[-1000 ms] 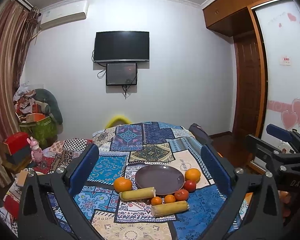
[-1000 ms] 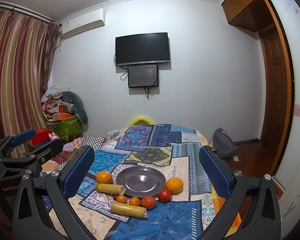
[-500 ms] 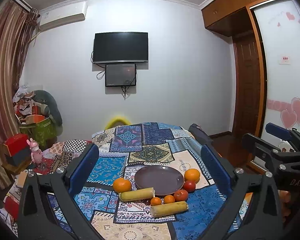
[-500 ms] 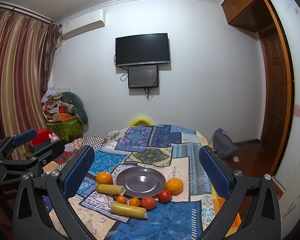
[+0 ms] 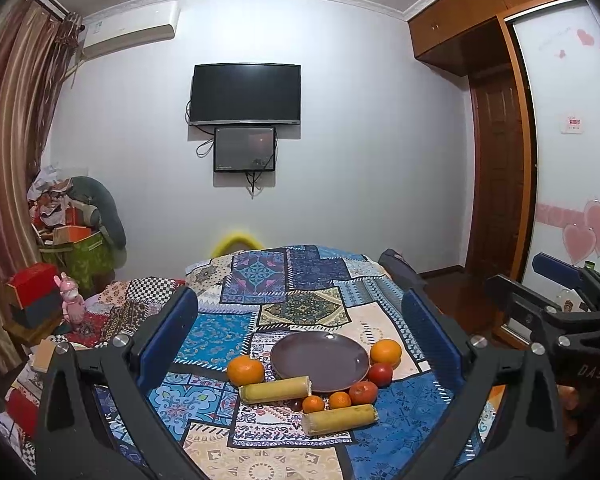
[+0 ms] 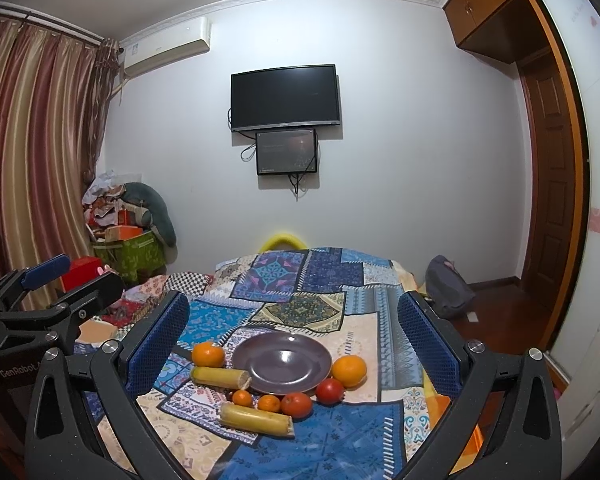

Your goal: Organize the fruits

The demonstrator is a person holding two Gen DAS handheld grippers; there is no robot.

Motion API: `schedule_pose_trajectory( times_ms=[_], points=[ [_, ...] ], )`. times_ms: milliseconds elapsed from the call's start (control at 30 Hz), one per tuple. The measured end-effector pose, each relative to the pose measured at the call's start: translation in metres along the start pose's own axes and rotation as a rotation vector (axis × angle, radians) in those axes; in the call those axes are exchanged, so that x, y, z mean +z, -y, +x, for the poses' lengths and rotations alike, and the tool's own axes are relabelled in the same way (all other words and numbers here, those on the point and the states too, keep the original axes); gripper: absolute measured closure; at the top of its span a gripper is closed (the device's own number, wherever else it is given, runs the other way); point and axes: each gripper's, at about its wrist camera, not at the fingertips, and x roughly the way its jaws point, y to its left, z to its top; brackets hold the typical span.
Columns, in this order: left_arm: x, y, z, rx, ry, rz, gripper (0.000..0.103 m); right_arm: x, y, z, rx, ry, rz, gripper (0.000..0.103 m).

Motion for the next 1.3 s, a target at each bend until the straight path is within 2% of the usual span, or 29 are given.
schedule_pose_trajectory(
  times_ms=[367,433,633,867,967,1167,1300],
  points=[
    [-0.006,-0.013,0.021,0.003,-0.037,-0.029,0.001,-0.007,0.004,0.021,0.024,-0.050,0.006,0.000],
    [-0.009,-0.015,0.027,0.011,-0.048,-0.025,0.005,-0.011,0.005,0.030,0.028,-0.075,0.001,0.005],
    [-0.024,-0.028,0.062,0.039,-0.134,-0.027,0.026,-0.028,0.011,0.061,0.029,-0.157,0.015,0.021],
    [-0.046,-0.050,0.107,0.052,-0.246,-0.050,0.038,-0.047,0.021,0.096,0.035,-0.261,0.019,0.028],
    [-0.057,-0.060,0.129,0.049,-0.300,-0.053,0.041,-0.054,0.029,0.113,0.039,-0.308,0.032,0.028],
    [-0.077,-0.082,0.169,0.056,-0.375,-0.074,0.041,-0.066,0.042,0.147,0.031,-0.390,0.045,0.028],
    [-0.088,-0.099,0.199,0.018,-0.450,-0.114,0.041,-0.071,0.055,0.168,0.027,-0.425,0.071,0.028]
  ],
)
